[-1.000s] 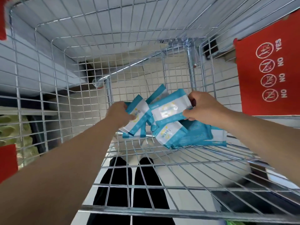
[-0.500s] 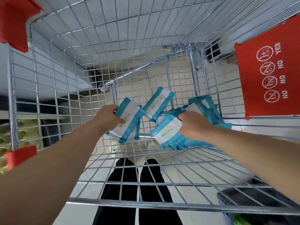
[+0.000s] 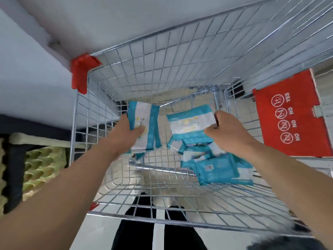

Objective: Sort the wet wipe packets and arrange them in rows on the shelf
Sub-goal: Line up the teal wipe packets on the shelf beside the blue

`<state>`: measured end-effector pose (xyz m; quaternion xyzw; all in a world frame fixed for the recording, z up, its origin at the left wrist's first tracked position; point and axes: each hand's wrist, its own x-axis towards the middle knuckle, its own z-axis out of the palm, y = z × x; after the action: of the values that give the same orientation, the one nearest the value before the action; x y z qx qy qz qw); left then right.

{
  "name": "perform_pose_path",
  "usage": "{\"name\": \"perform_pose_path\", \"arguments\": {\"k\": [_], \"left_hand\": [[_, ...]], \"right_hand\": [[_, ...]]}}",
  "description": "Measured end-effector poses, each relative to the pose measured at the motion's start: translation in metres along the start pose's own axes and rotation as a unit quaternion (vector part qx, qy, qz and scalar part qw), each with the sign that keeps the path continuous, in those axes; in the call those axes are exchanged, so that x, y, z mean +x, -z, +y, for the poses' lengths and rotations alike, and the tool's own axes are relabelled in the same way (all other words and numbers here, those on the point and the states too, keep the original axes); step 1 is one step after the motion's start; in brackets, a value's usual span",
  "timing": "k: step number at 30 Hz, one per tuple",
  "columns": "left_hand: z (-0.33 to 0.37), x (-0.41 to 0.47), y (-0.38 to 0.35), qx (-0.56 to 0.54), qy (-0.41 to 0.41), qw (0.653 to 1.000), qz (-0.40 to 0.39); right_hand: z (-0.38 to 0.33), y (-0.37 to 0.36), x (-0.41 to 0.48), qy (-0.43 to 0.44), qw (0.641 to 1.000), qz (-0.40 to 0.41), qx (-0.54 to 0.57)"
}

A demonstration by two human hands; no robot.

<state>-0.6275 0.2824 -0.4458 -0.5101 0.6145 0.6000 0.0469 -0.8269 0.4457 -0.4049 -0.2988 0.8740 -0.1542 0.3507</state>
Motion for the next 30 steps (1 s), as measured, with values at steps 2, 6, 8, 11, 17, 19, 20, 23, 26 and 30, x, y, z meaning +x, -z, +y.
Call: {"name": "perform_pose_path", "arguments": {"k": [2,6,8,11,17,19,20,23,26,30], "left_hand": [[0.022,-0.032,0.013,-0.032,-0.02,0.998,0.041],[0.064,-0.108,0.041,-0.087,-0.045,0.986,0.136],[0.08,-0.151,0.057,-0.1,-0.065,0.977,0.176],[0.099,-0.221,0.085,-0.151,-0.108,0.957,0.225],[0.115,-0.358,0.146,-0.185,-0.188,0.895,0.359],[0.113,-0.396,0.169,-0.196,-0.197,0.872,0.404],[0.111,-0.416,0.181,-0.197,-0.2,0.86,0.425],[0.099,-0.469,0.219,-0.2,-0.206,0.827,0.484],[0.076,-0.511,0.267,-0.213,-0.203,0.792,0.534],[0.035,-0.548,0.341,-0.266,-0.196,0.777,0.537]], "right_hand": [[-0.028,0.021,-0.016,0.043,0.997,0.043,0.046],[-0.087,0.062,-0.062,0.132,0.982,0.105,0.08],[-0.117,0.081,-0.087,0.177,0.972,0.117,0.101],[-0.164,0.109,-0.129,0.242,0.948,0.1,0.183],[-0.261,0.138,-0.214,0.379,0.897,0.065,0.217],[-0.295,0.136,-0.237,0.413,0.882,0.055,0.219],[-0.313,0.132,-0.25,0.429,0.874,0.043,0.224],[-0.367,0.113,-0.288,0.466,0.846,-0.002,0.259],[-0.421,0.084,-0.323,0.486,0.831,-0.031,0.268],[-0.491,0.029,-0.36,0.482,0.83,-0.056,0.276]]}}
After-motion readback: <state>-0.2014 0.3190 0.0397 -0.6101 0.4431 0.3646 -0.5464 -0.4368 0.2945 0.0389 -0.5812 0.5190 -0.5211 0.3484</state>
